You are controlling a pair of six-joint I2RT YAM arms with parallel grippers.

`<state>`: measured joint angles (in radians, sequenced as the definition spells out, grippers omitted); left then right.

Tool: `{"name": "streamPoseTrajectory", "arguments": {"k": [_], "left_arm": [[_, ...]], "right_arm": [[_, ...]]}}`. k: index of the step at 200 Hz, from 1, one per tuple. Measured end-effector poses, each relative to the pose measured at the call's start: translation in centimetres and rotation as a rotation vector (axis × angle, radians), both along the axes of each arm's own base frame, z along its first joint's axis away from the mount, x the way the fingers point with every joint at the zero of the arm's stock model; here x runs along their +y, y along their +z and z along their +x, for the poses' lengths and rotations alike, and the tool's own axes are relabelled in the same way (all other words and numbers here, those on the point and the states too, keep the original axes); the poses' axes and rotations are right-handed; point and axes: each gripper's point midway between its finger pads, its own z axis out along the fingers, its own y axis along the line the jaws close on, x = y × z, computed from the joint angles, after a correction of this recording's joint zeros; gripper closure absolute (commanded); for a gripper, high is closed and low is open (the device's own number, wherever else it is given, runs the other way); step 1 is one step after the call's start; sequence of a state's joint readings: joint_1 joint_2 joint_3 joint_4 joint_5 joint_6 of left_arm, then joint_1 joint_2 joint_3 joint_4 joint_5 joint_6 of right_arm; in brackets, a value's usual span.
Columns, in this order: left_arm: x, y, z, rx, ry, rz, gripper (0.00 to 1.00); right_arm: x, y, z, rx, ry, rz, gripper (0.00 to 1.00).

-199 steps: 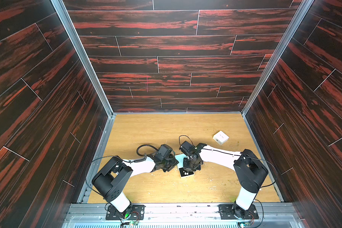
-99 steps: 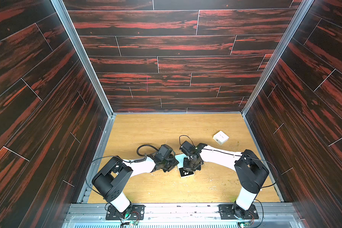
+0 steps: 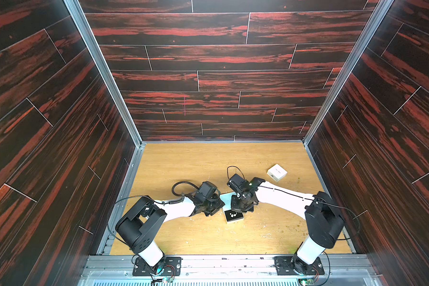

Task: Take out the earrings from the drawer-style jewelry box
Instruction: Pick up the earring from the drawer, then place the earring at the center of the board.

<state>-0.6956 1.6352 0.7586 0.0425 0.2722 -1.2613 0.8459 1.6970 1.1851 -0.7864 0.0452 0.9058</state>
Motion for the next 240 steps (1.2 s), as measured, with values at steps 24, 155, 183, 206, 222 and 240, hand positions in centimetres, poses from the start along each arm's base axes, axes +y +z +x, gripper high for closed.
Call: {"name": "streamPoseTrajectory", "arguments": {"k": [24,155,183,206,222,240], "left_arm": [[0.0,0.0,0.0,0.0,0.002,-0.001,0.56],[0.0,0.0,0.0,-0.005,-0.007,0.005,0.56],[0.0,-0.1,-0.1,-0.003,-0.007,0.007,0.56],[0.0,-0.1,-0.1,-0.004,-0.008,0.007,0.56],[0.0,-0.1,-0.1,-0.005,-0.01,0.008,0.56],[0.0,0.0,-0.1,-0.006,-0.01,0.008,0.56]], "right_arm": [[-0.4,0.9,-0.2,-0.009,-0.001,0.002,0.9],[-10.1,-1.3,-4.3,0.042,-0.115,-0.117,0.89],[-12.3,-2.5,-5.1,0.079,-0.163,-0.145,0.89],[-13.1,-3.1,-5.4,0.099,-0.185,-0.157,0.88],[-13.1,-3.1,-5.3,0.099,-0.19,-0.154,0.88],[-13.0,-3.3,-5.1,0.101,-0.189,-0.154,0.88]]}}
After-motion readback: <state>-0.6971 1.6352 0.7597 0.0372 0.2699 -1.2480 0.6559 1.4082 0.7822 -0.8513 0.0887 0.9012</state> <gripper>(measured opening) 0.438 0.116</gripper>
